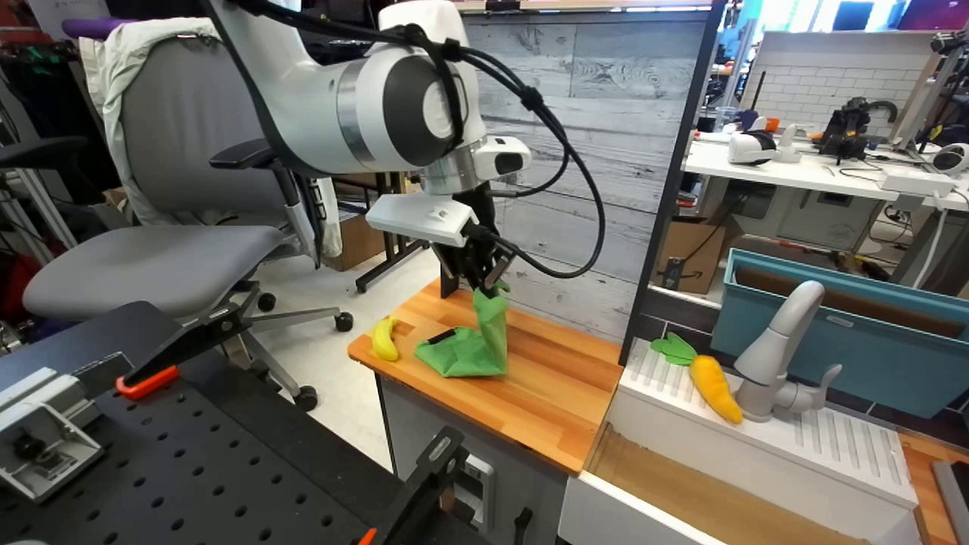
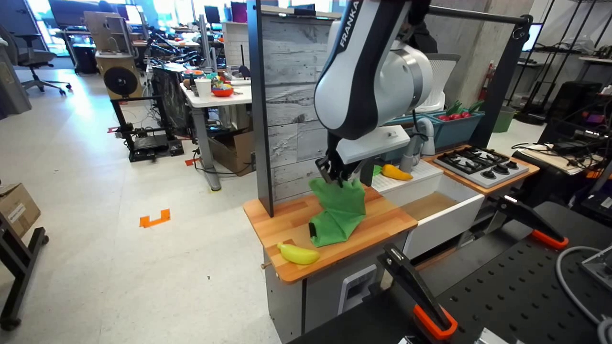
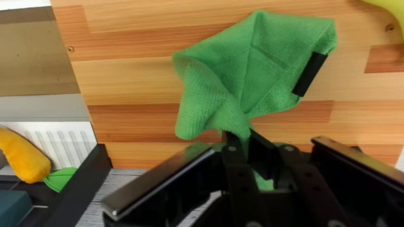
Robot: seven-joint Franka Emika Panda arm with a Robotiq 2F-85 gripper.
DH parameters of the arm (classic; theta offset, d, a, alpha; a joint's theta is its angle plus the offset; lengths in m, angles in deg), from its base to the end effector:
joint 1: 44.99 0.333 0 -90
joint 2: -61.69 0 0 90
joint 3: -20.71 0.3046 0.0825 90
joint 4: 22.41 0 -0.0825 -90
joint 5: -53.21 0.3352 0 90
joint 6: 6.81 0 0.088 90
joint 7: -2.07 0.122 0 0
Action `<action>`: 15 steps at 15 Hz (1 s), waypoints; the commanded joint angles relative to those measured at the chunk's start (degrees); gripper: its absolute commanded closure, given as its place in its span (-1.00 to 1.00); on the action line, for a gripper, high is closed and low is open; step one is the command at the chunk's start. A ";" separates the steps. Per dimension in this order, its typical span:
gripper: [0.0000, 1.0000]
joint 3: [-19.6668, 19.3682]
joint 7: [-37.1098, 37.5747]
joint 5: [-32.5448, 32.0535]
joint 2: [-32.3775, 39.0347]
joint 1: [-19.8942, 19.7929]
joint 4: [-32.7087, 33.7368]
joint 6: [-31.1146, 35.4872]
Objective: Fold the green towel from right to left.
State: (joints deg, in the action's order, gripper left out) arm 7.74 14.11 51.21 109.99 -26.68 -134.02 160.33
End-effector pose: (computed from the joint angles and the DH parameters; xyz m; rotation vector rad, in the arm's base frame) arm 0.5792 0.0579 0.0882 2.9818 0.0040 0.2499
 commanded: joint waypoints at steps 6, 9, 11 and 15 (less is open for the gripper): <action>0.95 3.58 -2.08 -5.29 7.25 0.24 9.61 -11.04; 0.95 4.32 -2.74 -5.90 12.39 -0.45 15.43 -15.19; 0.95 4.43 -2.78 -6.13 15.69 -0.71 19.48 -18.01; 0.31 4.45 -3.93 -6.51 20.05 -1.62 25.47 -21.84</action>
State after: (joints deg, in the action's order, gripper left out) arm 11.04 11.50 46.49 126.52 -26.17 -114.73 142.46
